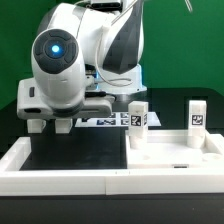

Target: Assemble square table

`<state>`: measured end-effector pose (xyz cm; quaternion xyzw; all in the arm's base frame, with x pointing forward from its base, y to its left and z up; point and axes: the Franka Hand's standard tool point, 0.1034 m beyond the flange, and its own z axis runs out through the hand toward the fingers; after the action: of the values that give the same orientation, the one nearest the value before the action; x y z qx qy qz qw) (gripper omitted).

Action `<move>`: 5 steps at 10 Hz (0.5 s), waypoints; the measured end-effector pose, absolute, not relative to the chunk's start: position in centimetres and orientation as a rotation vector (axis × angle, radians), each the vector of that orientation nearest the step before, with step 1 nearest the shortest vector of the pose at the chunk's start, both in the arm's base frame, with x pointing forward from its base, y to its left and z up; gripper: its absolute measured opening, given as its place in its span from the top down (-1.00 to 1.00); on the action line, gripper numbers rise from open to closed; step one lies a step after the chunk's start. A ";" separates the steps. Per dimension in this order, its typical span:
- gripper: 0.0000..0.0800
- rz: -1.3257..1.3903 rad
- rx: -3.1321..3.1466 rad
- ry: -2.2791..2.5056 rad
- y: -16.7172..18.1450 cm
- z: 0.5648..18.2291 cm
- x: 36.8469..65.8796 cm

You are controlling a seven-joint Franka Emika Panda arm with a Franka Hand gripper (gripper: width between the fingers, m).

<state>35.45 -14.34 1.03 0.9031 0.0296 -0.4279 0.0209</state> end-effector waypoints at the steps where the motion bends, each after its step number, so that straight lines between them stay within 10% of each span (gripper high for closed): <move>1: -0.62 -1.327 2.800 0.092 -14.3 1.0 35.4; 4: -0.56 -1.326 2.800 0.092 -14.4 1.0 35.4; 5: -0.13 -1.326 2.800 0.092 -14.4 1.0 35.4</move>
Offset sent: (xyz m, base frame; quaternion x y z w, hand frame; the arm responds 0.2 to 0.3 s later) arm 0.0012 -0.0005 -0.0001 -0.0070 0.0059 -0.0067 0.9999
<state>35.44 -14.36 0.97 0.9031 0.0297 -0.4279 0.0212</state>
